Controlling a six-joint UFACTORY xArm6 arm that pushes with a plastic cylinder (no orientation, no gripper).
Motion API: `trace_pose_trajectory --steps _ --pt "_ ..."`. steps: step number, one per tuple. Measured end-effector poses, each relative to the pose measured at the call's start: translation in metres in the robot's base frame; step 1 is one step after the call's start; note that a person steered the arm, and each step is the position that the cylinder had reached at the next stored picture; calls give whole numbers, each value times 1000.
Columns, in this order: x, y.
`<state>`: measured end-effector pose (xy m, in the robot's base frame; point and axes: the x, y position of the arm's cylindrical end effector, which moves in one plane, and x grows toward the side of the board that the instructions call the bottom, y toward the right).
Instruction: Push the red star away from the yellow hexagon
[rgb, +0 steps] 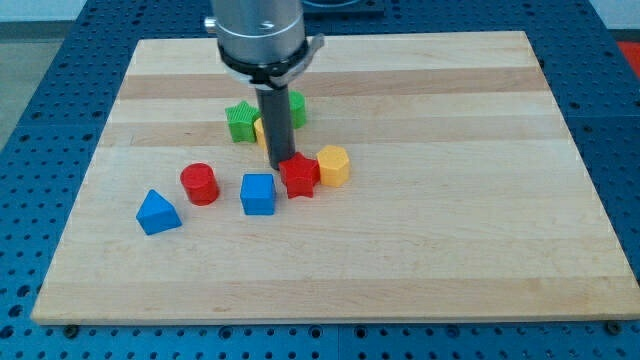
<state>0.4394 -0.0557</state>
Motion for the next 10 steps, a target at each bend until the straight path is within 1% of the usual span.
trace_pose_trajectory --steps 1,2,3,4,6,9,10 --pt "1 2" --pt "28 -7" --pt "55 24" --pt "58 58" --pt "44 63" --pt "-3 62" --pt "-8 64"
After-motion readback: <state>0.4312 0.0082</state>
